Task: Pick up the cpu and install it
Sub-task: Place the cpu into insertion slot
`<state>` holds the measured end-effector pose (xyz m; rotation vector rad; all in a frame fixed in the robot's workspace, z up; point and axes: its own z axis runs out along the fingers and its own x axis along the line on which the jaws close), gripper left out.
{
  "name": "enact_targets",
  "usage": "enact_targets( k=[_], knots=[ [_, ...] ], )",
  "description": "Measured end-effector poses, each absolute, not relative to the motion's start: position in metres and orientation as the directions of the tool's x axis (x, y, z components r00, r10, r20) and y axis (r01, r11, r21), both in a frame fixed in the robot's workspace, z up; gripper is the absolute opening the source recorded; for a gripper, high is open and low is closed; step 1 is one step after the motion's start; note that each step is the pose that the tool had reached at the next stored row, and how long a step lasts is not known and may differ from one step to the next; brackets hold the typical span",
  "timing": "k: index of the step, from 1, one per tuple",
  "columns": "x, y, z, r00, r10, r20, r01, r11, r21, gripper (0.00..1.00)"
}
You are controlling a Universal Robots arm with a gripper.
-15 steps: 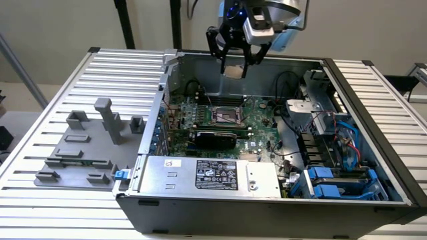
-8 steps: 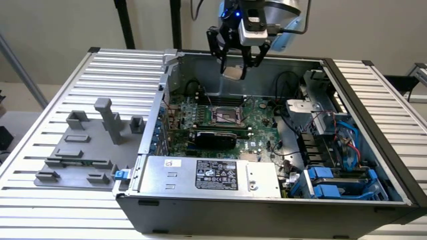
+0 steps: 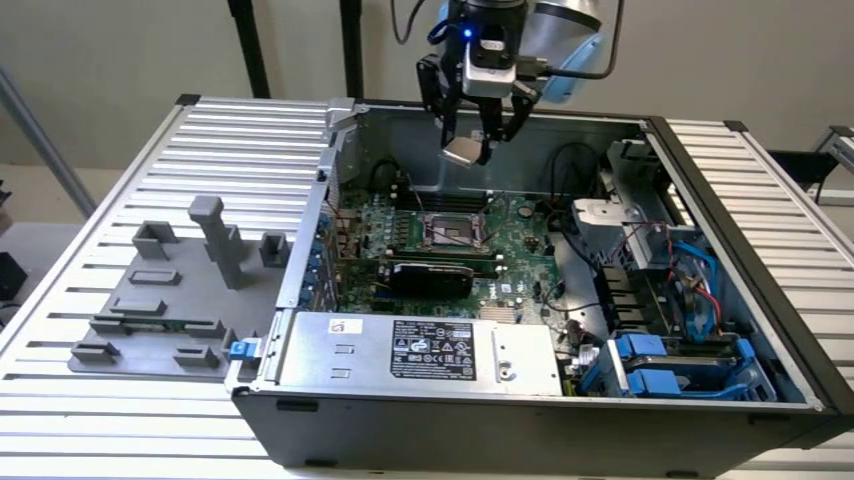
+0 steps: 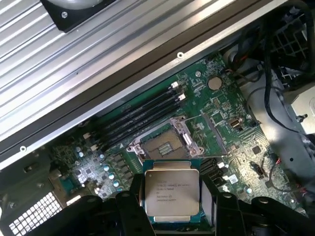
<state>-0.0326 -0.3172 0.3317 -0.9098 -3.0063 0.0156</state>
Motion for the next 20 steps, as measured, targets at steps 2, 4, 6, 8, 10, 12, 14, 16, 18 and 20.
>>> enact_targets(
  k=[2, 4, 6, 8, 10, 12, 14, 16, 18, 20],
  knots=[
    [-0.033, -0.317, 0.330, -0.810, 0.586, -0.002, 0.586, 0.810, -0.010, 0.55],
    [-0.033, -0.317, 0.329, -0.778, 0.628, -0.002, 0.628, 0.778, -0.010, 0.55],
    [-0.033, -0.317, 0.327, -0.736, 0.677, -0.002, 0.677, 0.736, -0.010, 0.55],
    [-0.033, -0.317, 0.325, -0.711, 0.703, -0.002, 0.703, 0.711, -0.010, 0.55],
    [-0.033, -0.317, 0.324, -0.685, 0.729, -0.002, 0.729, 0.685, -0.010, 0.55],
    [-0.033, -0.317, 0.323, -0.658, 0.753, -0.002, 0.753, 0.658, -0.010, 0.55],
    [-0.033, -0.317, 0.322, -0.631, 0.776, -0.002, 0.776, 0.630, -0.010, 0.55],
    [-0.033, -0.317, 0.321, -0.602, 0.799, -0.002, 0.799, 0.602, -0.010, 0.55],
    [-0.033, -0.317, 0.319, -0.572, 0.820, -0.002, 0.820, 0.572, -0.010, 0.55],
    [-0.033, -0.317, 0.318, -0.542, 0.840, -0.002, 0.840, 0.542, -0.010, 0.55]
  ],
)
